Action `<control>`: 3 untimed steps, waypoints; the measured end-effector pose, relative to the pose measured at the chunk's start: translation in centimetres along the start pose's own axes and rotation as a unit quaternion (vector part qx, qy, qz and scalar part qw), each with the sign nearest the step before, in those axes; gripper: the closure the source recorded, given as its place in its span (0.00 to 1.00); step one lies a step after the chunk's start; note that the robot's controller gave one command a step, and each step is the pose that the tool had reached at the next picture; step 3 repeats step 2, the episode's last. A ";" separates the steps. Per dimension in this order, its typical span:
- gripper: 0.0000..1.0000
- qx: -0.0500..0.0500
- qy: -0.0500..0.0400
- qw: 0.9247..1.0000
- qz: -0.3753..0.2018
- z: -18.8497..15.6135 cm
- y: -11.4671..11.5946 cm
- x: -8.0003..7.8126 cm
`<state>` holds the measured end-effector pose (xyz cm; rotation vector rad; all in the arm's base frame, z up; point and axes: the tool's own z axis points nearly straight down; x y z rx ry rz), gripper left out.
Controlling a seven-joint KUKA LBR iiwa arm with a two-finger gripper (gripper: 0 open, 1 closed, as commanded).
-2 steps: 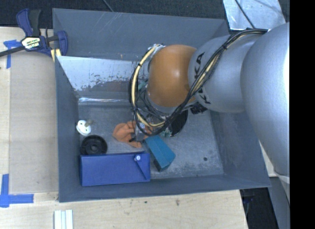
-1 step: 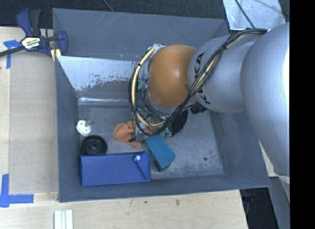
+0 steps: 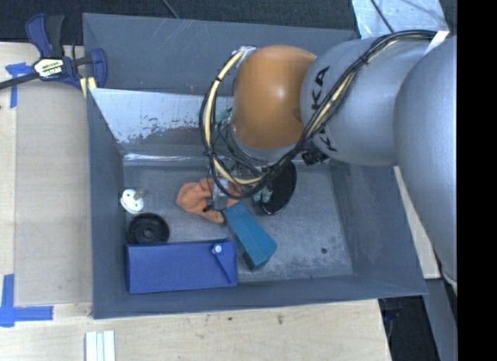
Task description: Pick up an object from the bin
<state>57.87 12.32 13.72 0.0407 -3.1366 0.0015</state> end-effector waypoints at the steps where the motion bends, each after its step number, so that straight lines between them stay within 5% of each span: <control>1: 1.00 0.000 -0.001 1.000 0.001 -5.9 1.9 2.4; 3: 1.00 -0.002 -0.007 1.000 -0.006 -8.8 3.9 2.4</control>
Offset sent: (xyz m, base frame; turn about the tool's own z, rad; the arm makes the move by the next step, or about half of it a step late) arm 0.0130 0.0614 0.0632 -0.0298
